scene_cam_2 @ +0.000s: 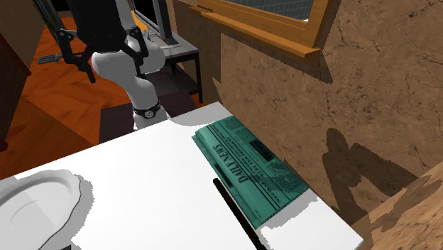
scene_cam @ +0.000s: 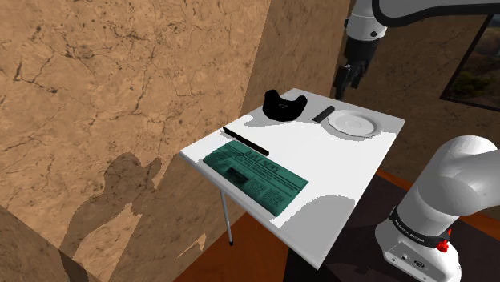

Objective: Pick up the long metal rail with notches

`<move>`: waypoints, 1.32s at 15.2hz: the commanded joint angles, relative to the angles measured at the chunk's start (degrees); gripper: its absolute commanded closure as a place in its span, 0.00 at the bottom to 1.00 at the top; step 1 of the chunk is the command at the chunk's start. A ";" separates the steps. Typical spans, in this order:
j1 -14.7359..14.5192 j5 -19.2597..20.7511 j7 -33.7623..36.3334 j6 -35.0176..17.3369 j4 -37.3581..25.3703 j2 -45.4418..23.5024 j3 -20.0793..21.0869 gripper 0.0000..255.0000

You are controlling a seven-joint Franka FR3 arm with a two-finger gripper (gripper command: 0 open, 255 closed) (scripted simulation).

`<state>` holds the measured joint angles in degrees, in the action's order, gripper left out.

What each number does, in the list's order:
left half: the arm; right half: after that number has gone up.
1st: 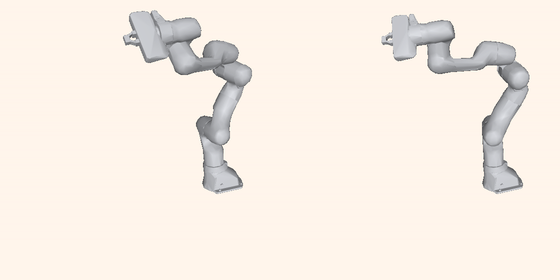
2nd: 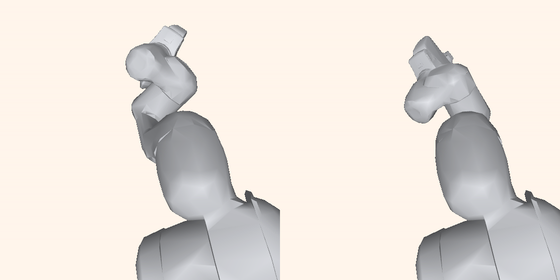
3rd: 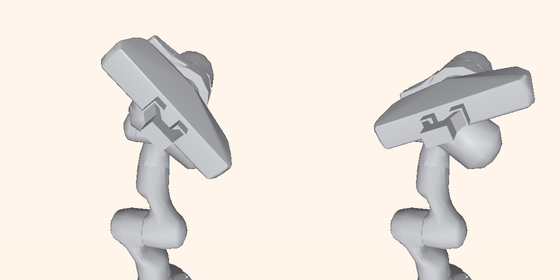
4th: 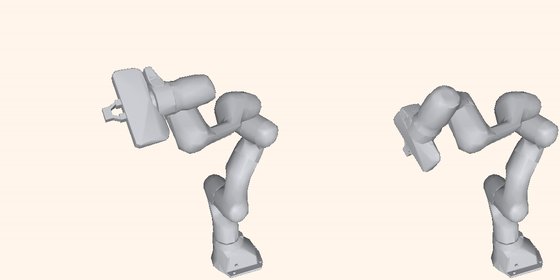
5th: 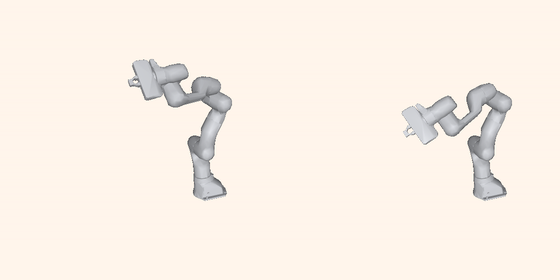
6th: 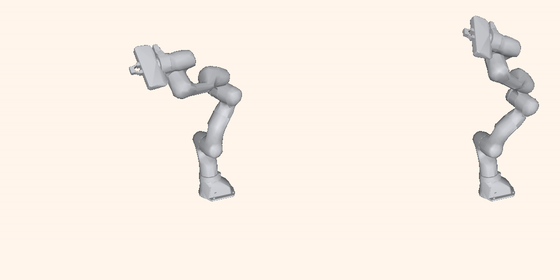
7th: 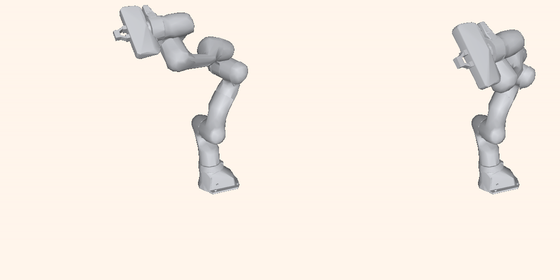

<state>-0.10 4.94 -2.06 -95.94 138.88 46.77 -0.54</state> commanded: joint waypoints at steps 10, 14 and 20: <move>-1.92 -2.29 3.21 -15.00 -2.01 -16.63 2.61 0.00; -2.60 -2.83 4.46 -20.55 -4.90 -24.84 3.75 0.00; -3.48 -2.93 6.33 -27.08 -11.43 -37.54 5.37 0.00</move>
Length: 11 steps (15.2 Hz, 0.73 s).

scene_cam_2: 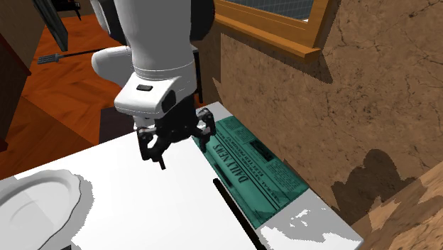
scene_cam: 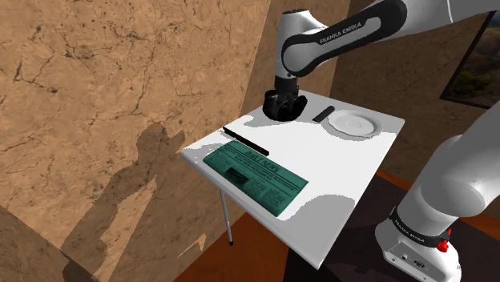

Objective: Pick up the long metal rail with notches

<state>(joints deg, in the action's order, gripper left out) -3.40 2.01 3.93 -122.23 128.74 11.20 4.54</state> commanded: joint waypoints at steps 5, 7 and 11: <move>-1.00 0.59 1.93 -4.43 -8.67 -12.69 1.38 0.00; -1.41 0.97 2.55 -5.41 -12.12 -17.00 1.72 0.00; -2.41 1.81 3.69 -6.52 -19.93 -25.68 2.19 0.00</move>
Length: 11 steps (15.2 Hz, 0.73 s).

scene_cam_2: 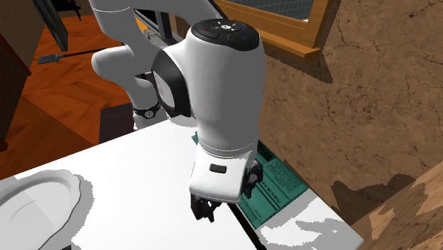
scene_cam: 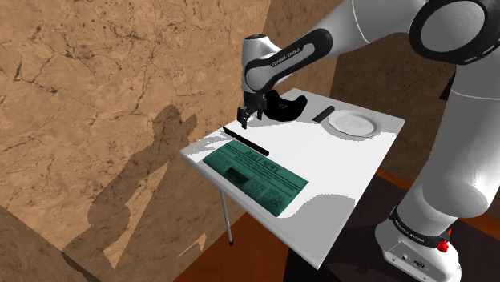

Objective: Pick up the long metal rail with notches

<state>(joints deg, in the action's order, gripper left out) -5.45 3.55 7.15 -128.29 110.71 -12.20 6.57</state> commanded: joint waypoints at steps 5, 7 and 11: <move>-1.96 1.26 1.53 -0.20 -13.67 -13.46 0.40 0.00; -2.12 1.38 1.63 -0.72 -14.34 -14.63 0.36 0.00; -2.20 1.66 1.83 -3.15 -13.37 -16.10 0.20 0.00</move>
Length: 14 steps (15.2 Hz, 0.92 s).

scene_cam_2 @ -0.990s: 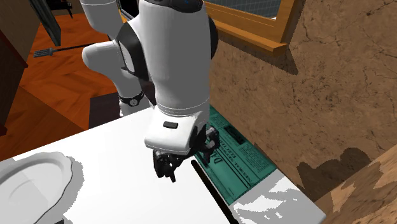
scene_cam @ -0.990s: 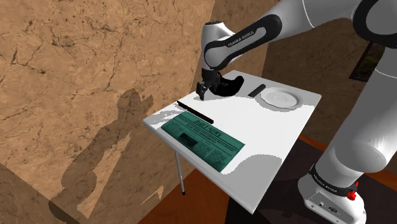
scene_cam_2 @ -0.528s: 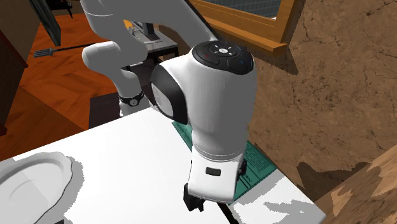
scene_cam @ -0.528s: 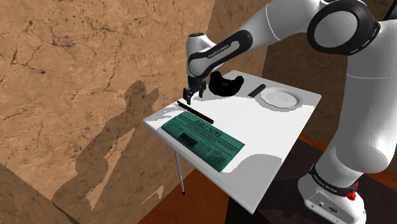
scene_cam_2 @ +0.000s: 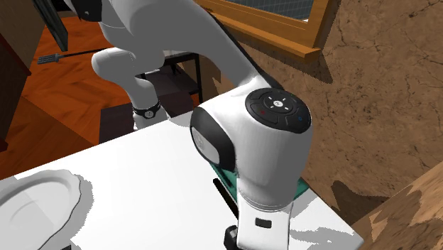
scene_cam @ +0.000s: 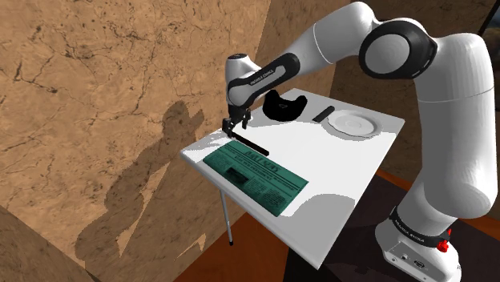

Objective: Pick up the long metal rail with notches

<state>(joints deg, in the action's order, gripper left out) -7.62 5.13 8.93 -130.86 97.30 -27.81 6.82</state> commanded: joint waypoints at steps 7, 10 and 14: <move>-0.08 0.26 0.15 -2.08 0.43 -1.61 -0.16 1.00; -0.07 0.26 0.15 -2.08 0.44 -1.61 -0.16 1.00; -0.10 0.27 0.19 -2.10 0.51 -1.55 -0.16 1.00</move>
<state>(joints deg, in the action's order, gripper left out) -7.70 5.40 9.09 -132.95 97.77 -29.38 6.66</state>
